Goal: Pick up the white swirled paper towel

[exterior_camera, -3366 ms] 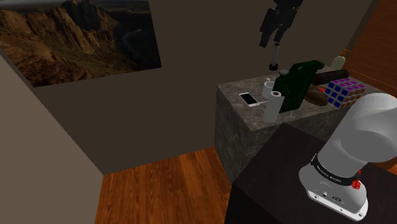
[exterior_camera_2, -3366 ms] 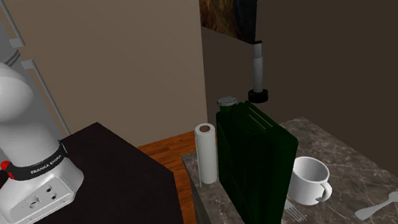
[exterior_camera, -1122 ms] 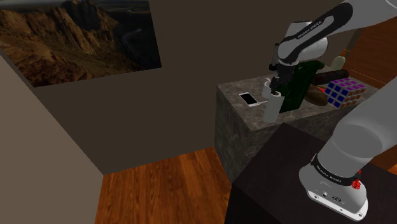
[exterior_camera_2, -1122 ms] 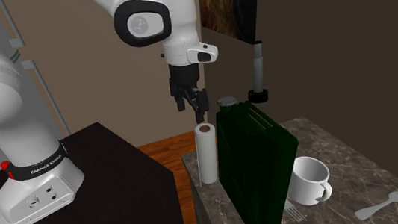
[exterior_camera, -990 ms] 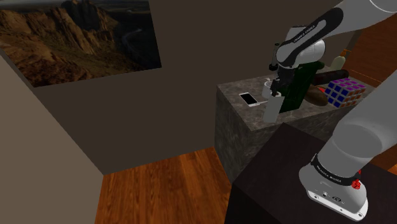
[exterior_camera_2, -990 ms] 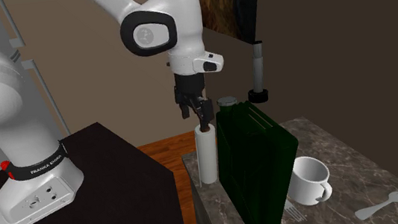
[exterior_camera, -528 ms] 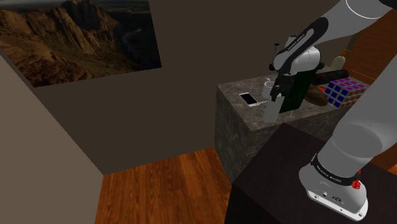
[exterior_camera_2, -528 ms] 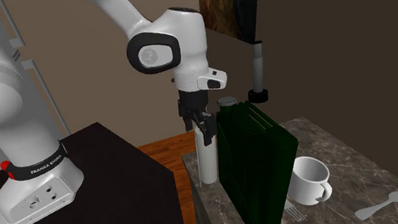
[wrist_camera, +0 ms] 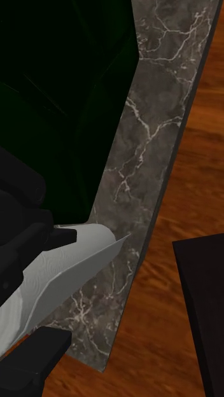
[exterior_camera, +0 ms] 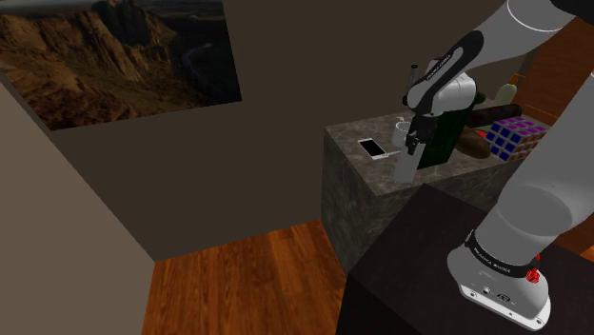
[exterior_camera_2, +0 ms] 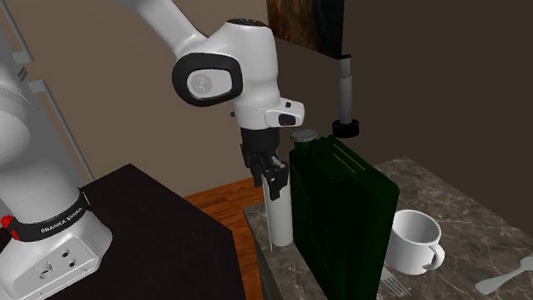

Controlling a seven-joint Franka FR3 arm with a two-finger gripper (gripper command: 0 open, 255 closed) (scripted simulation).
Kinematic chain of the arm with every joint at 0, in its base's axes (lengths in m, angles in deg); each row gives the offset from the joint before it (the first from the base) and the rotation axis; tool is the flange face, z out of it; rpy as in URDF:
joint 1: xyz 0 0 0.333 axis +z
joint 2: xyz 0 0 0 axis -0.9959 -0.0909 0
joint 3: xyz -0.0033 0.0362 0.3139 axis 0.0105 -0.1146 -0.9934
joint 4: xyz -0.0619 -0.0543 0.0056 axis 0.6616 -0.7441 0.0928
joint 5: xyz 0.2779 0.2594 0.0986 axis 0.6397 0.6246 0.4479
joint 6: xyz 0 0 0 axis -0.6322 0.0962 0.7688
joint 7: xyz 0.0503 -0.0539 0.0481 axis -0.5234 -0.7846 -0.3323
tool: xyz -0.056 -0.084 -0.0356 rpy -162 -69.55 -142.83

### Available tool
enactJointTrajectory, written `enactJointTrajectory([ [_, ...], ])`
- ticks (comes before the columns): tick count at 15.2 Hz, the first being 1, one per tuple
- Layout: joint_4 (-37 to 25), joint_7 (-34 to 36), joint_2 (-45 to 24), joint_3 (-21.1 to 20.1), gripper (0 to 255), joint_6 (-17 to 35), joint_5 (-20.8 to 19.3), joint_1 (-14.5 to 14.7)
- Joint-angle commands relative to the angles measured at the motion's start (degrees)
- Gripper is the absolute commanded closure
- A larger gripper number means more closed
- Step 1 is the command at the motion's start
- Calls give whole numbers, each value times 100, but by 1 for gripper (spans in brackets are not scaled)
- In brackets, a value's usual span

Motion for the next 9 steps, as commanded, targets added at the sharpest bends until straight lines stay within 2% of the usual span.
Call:
enactJointTrajectory([
  [1,2,-2,-6,0,255,0,3,0],
  [5,12,6,11,3,255,-5,-13,-2],
  [9,-34,215,365,18,255,-364,-310,-19],
])
